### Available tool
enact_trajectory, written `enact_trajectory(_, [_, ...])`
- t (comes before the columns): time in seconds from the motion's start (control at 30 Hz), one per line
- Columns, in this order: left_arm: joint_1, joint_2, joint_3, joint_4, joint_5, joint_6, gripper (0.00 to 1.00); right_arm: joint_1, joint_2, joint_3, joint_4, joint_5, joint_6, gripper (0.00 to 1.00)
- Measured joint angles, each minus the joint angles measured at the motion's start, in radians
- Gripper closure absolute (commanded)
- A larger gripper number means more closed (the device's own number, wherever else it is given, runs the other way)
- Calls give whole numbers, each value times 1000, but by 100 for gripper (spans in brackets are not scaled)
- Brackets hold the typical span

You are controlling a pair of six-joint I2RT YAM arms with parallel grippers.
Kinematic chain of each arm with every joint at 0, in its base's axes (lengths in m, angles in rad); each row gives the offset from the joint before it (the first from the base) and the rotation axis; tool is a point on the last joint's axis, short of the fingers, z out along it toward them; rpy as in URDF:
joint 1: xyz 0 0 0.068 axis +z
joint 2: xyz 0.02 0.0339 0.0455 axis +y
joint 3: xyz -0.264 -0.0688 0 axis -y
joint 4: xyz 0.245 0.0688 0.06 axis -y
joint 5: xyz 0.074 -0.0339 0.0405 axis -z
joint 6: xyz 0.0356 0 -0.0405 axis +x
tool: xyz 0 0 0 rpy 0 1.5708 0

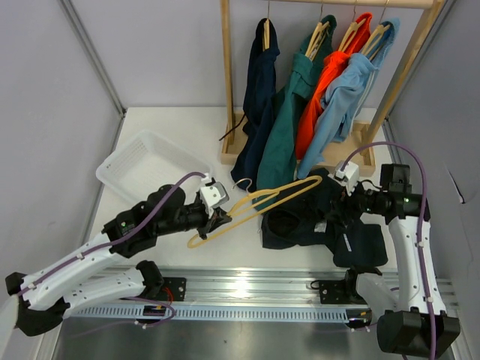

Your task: Remove the shorts from the hanger

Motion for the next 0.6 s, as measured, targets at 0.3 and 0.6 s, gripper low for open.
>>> enact_trajectory(0.3, [0, 40, 124, -135, 5, 233, 100, 0, -66, 124, -234, -80, -378, 16])
enact_trajectory(0.6, [0, 32, 138, -262, 89, 429, 100, 67, -62, 140, -291, -190, -636, 15])
